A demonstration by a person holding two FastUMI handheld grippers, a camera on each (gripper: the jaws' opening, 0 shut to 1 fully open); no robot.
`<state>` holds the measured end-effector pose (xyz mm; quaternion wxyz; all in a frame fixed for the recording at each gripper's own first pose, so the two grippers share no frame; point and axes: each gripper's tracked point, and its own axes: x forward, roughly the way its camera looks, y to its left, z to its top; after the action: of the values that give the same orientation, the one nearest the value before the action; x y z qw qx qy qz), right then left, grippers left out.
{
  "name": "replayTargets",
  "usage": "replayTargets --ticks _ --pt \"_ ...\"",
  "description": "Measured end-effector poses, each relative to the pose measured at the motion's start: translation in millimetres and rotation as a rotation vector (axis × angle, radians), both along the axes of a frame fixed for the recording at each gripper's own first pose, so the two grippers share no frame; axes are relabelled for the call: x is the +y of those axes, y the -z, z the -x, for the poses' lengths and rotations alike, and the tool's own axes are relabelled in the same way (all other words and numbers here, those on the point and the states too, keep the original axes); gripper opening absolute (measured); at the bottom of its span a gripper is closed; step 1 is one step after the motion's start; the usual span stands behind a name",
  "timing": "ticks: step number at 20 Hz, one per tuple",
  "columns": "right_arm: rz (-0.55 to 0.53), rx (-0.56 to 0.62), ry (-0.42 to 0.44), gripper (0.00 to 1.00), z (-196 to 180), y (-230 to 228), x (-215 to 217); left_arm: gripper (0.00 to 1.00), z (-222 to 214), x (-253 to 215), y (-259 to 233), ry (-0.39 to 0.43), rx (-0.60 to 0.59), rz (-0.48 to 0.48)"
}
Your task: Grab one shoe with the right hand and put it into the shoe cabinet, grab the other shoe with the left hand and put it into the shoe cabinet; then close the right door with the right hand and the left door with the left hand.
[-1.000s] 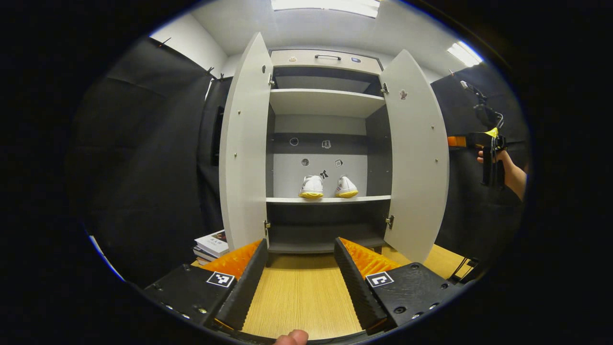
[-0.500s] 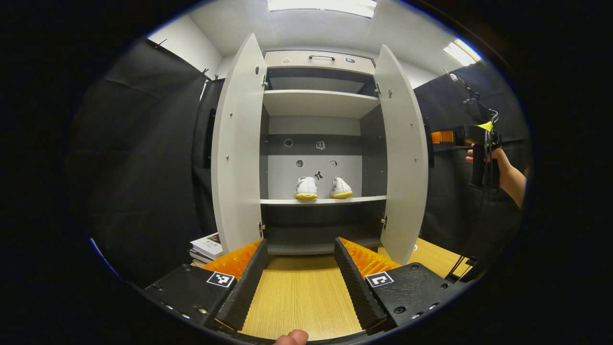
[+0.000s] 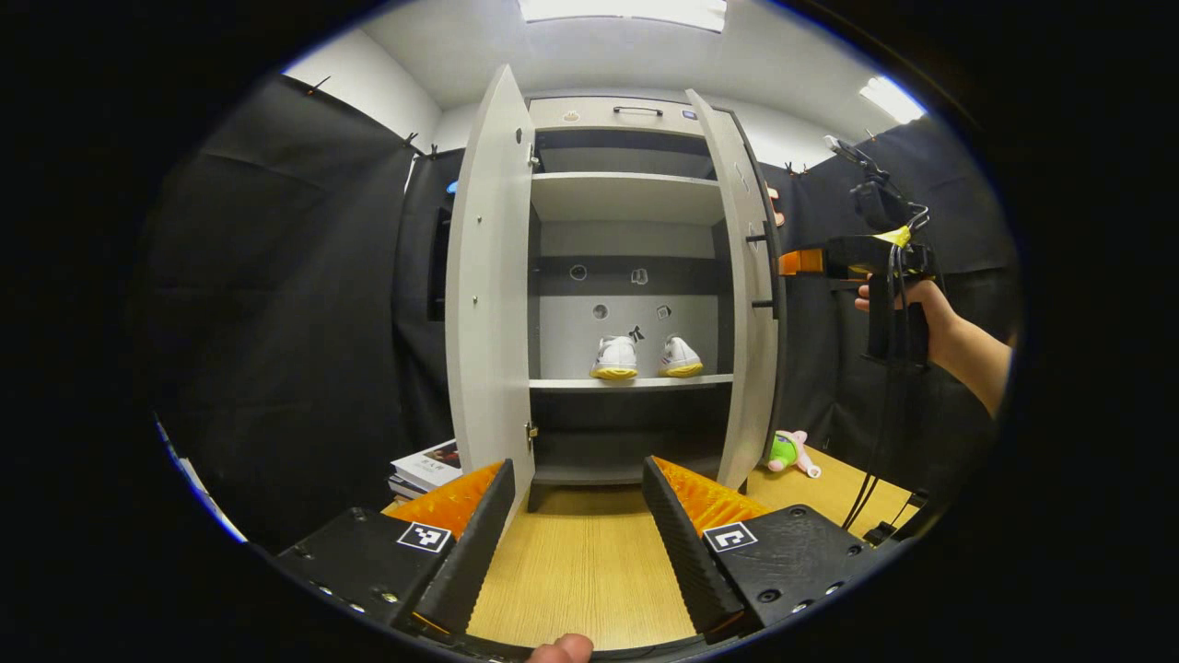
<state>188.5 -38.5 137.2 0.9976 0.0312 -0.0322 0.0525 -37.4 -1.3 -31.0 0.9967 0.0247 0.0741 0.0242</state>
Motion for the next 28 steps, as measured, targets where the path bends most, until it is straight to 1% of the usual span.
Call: replayTargets --ticks 3,6,7,8,11,13,14,15,16,18,21,25,28 --pt "0.000 -0.005 -0.015 0.96 29 17 5 0.84 1 15 -4 -0.032 0.000 0.002" --pt "0.050 -0.003 -0.017 0.96 70 47 10 0.84 1 39 -10 -0.076 -0.004 -0.001" --pt "0.067 -0.004 -0.027 0.93 86 57 16 0.84 1 47 -12 -0.091 -0.002 0.004" --pt "0.083 0.000 -0.034 0.96 101 67 22 0.84 2 57 -17 -0.109 -0.009 0.006" --pt "0.123 0.022 -0.078 0.96 138 98 47 0.84 -10 97 -38 -0.180 -0.045 -0.021" --pt "0.121 0.053 -0.117 0.96 153 116 64 0.84 -18 128 -52 -0.224 -0.068 -0.044" --pt "0.116 0.073 -0.139 0.94 158 124 72 0.84 -25 142 -59 -0.246 -0.076 -0.051" --pt "0.112 0.090 -0.150 0.94 162 131 76 0.84 -32 154 -64 -0.264 -0.083 -0.051" --pt "0.112 0.103 -0.158 0.96 165 136 78 0.85 -40 165 -67 -0.277 -0.079 -0.040" --pt "0.126 0.111 -0.160 0.96 167 141 79 0.85 -59 187 -70 -0.298 -0.066 -0.029" --pt "0.152 0.112 -0.154 0.96 166 146 77 0.85 -94 217 -80 -0.322 -0.063 -0.054" --pt "0.124 0.127 -0.137 0.96 166 148 69 0.86 -137 234 -90 -0.321 -0.056 -0.052" --pt "0.109 0.132 -0.105 0.96 161 148 58 0.86 -156 238 -91 -0.319 -0.045 -0.039"
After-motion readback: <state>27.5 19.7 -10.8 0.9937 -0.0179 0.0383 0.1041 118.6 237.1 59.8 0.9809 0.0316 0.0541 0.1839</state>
